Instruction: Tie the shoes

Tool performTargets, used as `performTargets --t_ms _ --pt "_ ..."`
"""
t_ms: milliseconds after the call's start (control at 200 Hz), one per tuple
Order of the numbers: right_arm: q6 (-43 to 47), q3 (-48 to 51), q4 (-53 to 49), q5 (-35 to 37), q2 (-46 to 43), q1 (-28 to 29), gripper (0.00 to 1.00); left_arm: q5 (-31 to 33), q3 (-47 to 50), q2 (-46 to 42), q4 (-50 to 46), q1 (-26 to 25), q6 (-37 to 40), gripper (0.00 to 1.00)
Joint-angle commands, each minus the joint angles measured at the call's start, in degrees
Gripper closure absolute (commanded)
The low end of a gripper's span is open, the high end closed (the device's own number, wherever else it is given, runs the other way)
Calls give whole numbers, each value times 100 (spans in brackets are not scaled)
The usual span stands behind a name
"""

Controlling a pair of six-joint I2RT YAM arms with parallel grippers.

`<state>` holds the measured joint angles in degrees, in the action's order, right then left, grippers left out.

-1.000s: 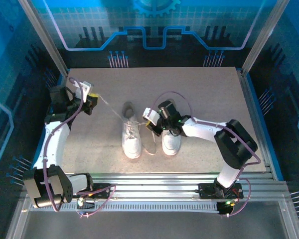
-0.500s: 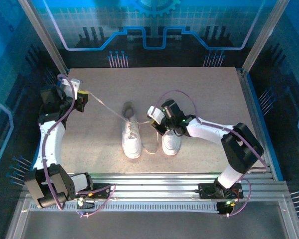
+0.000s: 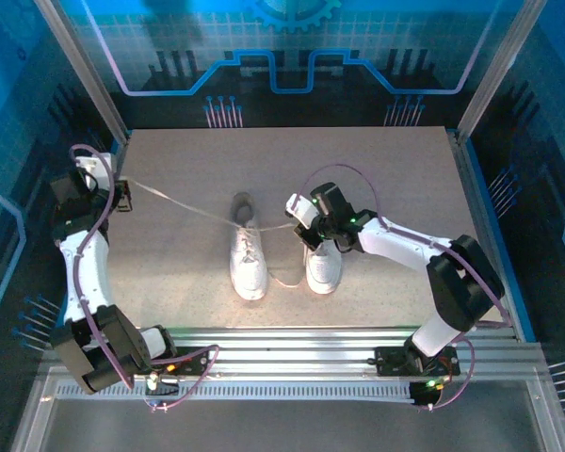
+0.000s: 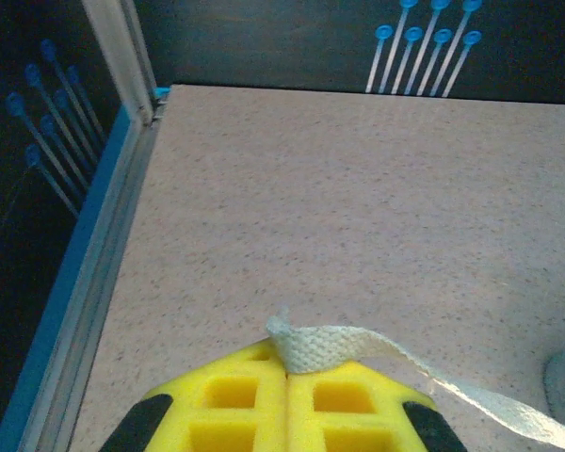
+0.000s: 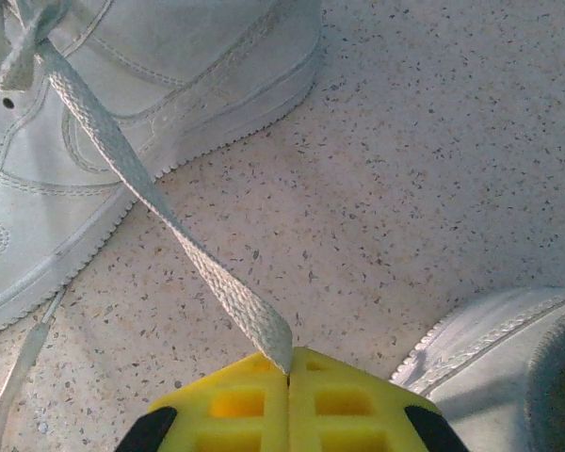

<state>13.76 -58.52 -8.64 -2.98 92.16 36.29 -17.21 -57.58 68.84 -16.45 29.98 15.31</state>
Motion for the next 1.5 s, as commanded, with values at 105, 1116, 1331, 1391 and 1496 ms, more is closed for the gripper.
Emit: performTargets --t_ms 105,1116,1331,1391,1496 --pt "22 -142 -214 79 -56 -60 100 844 5 -73 -360 138 -186 100" --pt "381 -1021 -847 -578 544 -26 100 -1028 1469 177 -449 -2862 4761 34" --pt "373 -1139 -863 -623 667 -30 100 -824 1277 913 -62 -3393 4624 37" --pt "364 -1160 -865 -641 696 -18 100 -838 1129 1152 5 -3460 4535 38" --pt "353 -1205 -880 -642 741 -9 100 -727 898 1534 170 -3557 4374 40"
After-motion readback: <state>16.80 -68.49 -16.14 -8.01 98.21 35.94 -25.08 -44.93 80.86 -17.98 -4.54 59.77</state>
